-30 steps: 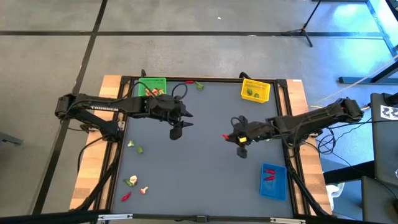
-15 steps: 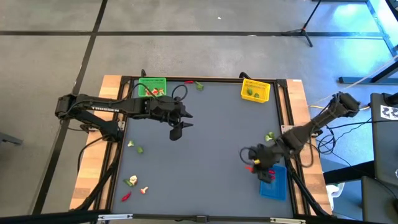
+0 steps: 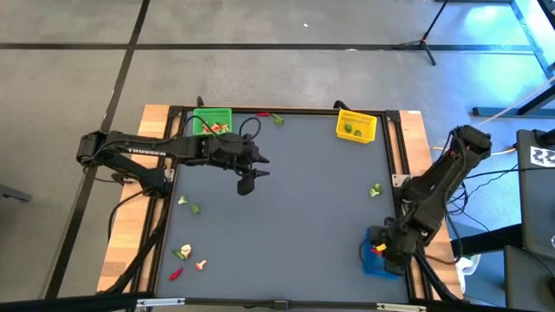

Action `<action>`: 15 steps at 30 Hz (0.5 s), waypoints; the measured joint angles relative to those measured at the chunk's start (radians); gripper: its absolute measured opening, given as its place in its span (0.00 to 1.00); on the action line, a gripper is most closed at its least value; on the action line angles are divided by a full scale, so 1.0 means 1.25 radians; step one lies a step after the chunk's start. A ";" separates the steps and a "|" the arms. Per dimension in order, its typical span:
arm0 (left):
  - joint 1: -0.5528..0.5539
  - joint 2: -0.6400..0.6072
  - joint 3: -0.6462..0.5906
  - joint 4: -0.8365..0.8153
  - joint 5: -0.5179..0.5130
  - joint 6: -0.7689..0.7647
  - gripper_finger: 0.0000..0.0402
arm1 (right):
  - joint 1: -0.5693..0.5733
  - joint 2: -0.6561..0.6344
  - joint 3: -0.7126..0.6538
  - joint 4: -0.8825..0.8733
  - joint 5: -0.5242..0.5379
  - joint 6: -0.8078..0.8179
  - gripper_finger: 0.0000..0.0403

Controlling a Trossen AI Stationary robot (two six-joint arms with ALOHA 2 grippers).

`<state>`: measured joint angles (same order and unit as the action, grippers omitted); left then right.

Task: Sort produce into baskets
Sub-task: Put the red chili pepper into the blue bin

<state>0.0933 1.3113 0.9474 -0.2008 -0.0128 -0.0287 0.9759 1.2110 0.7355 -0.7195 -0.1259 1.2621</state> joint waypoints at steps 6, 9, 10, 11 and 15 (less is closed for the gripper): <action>-0.001 0.000 0.000 0.002 0.000 -0.012 0.45 | 0.005 0.052 -0.045 -0.009 0.002 0.008 0.08; -0.001 0.000 0.000 0.002 0.000 -0.018 0.45 | 0.004 0.069 -0.059 -0.012 0.002 0.013 0.08; -0.001 0.000 0.000 0.002 0.000 -0.018 0.45 | 0.004 0.072 -0.063 -0.012 0.002 0.013 0.08; -0.001 0.000 0.000 0.002 0.000 -0.018 0.45 | 0.005 0.073 -0.065 -0.011 0.002 0.013 0.08; -0.001 0.000 0.000 0.002 0.000 -0.018 0.45 | 0.005 0.073 -0.067 -0.005 0.003 0.013 0.08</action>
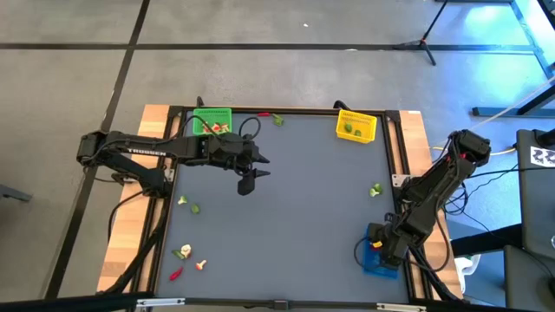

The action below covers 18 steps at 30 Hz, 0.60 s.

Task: Sort produce into baskets
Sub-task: Put the red chili pepper into the blue bin

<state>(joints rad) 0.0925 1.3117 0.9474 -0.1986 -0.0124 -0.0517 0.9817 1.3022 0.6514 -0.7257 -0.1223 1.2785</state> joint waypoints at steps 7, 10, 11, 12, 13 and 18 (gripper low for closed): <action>0.000 0.000 0.000 0.000 0.000 -0.001 0.45 | 0.000 0.000 0.000 -0.007 0.000 0.000 0.09; 0.000 0.000 0.000 0.000 0.000 -0.001 0.45 | 0.000 0.000 0.000 -0.007 0.001 0.000 0.15; 0.000 0.000 0.000 0.000 0.000 0.000 0.45 | 0.000 0.000 0.000 -0.007 0.001 0.000 0.18; 0.000 0.000 0.000 0.000 0.000 0.001 0.45 | 0.000 0.000 0.000 -0.007 0.001 -0.002 0.21; 0.000 0.000 0.000 0.000 0.000 0.002 0.45 | 0.000 0.000 0.000 -0.007 0.000 -0.004 0.23; 0.000 0.000 0.000 0.000 0.000 0.004 0.45 | 0.000 -0.007 0.018 -0.014 -0.031 -0.024 0.32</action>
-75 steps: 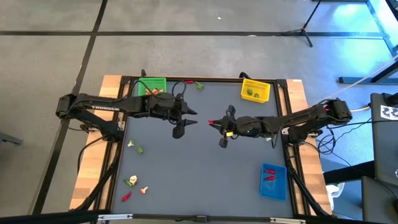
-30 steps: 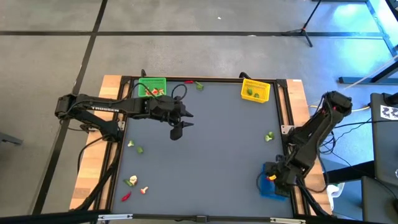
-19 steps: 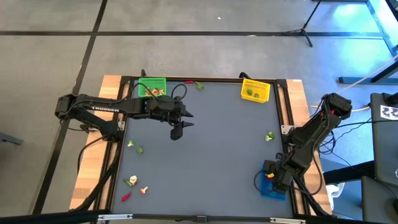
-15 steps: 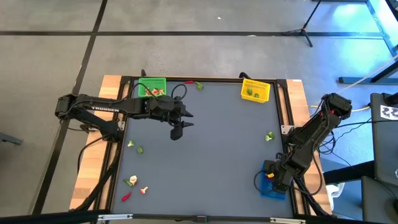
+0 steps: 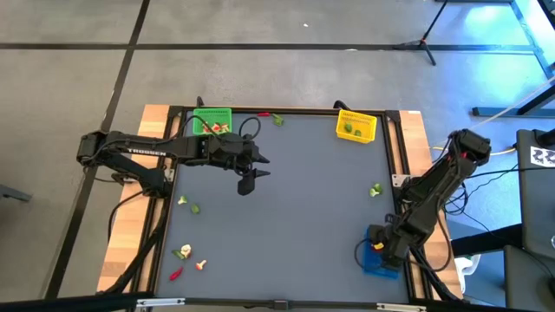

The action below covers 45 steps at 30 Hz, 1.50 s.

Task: Sort produce into baskets
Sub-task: Put the red chili pepper into the blue bin, then put the green chili pepper into the yellow bin

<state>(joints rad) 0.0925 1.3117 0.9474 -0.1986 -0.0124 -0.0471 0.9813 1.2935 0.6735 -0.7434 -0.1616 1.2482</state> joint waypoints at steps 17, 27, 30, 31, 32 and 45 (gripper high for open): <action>0.000 0.000 0.000 0.000 0.000 0.002 0.45 | -0.131 -0.072 0.185 -0.285 0.166 -0.102 0.33; 0.000 0.000 0.000 0.000 0.000 0.002 0.45 | -0.340 -0.072 0.186 -0.351 0.213 -0.210 0.37; 0.000 0.000 0.000 0.000 0.000 0.002 0.45 | -0.405 -0.072 0.186 -0.366 0.228 -0.261 0.44; 0.000 0.000 0.000 0.000 0.000 0.001 0.45 | -0.428 -0.072 0.186 -0.382 0.240 -0.269 0.46; 0.000 0.000 0.000 0.000 0.000 0.001 0.45 | -0.451 -0.072 0.186 -0.402 0.250 -0.273 0.48; 0.000 0.001 -0.020 0.025 0.001 -0.017 0.45 | -0.723 -0.072 0.138 -0.420 0.370 -0.469 0.54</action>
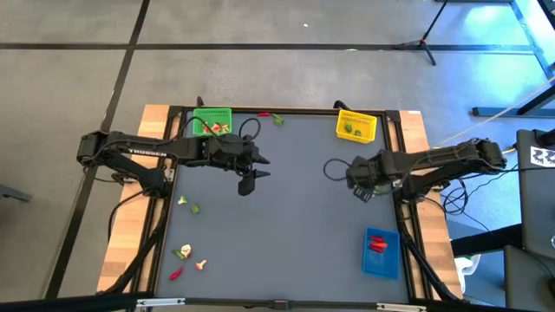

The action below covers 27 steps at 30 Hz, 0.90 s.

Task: Sort produce into baskets
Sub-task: Put the green chili pepper into the yellow bin

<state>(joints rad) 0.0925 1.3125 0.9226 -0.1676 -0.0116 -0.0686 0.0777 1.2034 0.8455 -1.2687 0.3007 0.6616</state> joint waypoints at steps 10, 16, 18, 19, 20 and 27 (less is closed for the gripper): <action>0.000 0.000 0.000 0.000 0.000 0.012 0.45 | -0.168 0.004 -0.120 0.055 -0.109 -0.031 0.54; 0.000 0.000 -0.001 0.000 0.000 0.012 0.45 | -0.241 0.033 -0.144 0.075 -0.127 -0.034 0.48; 0.000 0.000 -0.001 0.000 0.000 0.012 0.45 | -0.258 0.050 -0.151 0.076 -0.153 -0.045 0.44; 0.000 0.000 -0.001 0.000 0.000 0.012 0.45 | -0.264 0.059 -0.154 0.076 -0.175 -0.053 0.42; 0.000 0.000 -0.001 0.000 0.000 0.012 0.45 | -0.270 0.069 -0.159 0.079 -0.196 -0.061 0.40; 0.000 0.000 -0.001 0.017 0.000 0.016 0.45 | -0.284 0.142 -0.189 0.111 -0.223 -0.095 0.32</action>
<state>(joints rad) 0.0925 1.3125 0.9215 -0.1468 -0.0116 -0.0483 -0.2779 1.3812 0.6097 -1.1294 0.0222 0.5425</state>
